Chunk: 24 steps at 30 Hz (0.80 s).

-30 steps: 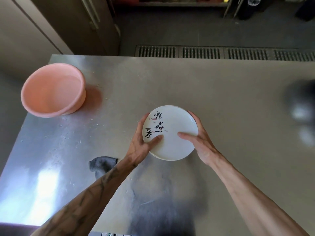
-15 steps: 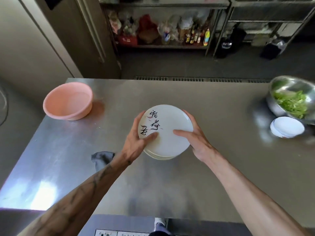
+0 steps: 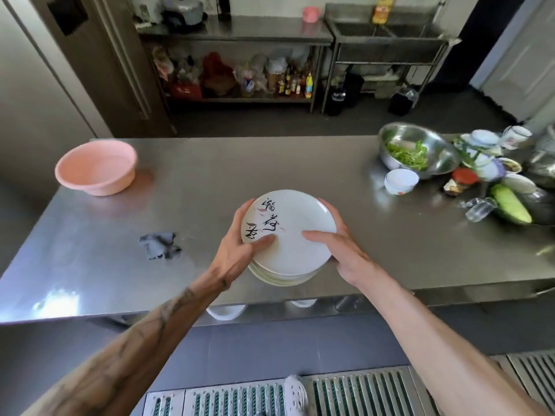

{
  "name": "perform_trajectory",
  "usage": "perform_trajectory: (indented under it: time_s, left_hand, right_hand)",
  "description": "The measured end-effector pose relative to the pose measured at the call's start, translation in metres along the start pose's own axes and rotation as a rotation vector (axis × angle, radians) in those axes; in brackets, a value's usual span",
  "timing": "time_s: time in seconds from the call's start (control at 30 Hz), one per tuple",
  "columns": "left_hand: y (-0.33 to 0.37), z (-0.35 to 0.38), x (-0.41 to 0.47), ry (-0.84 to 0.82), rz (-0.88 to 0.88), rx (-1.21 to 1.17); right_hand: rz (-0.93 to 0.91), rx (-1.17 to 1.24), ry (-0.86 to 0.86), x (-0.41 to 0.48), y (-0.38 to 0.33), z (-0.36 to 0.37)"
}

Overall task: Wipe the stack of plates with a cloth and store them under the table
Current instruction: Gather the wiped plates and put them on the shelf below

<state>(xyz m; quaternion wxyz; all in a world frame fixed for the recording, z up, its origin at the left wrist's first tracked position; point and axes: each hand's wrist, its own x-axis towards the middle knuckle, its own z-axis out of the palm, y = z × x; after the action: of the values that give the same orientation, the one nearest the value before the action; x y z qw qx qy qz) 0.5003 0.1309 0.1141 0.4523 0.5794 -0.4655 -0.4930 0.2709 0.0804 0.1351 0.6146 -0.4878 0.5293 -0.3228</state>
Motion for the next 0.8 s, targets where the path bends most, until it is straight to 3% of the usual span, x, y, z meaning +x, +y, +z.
perform_trajectory:
  time_s: [0.47,0.8]
  left_hand:
    - [-0.016,0.134,-0.141,0.019,-0.059,-0.032]
    - [-0.087,0.193,-0.177,0.053,-0.161,-0.089]
  right_hand:
    - [0.056,0.039,-0.037,-0.13,0.081,-0.102]
    - [0.145,0.031,-0.05,-0.152,0.16,-0.137]
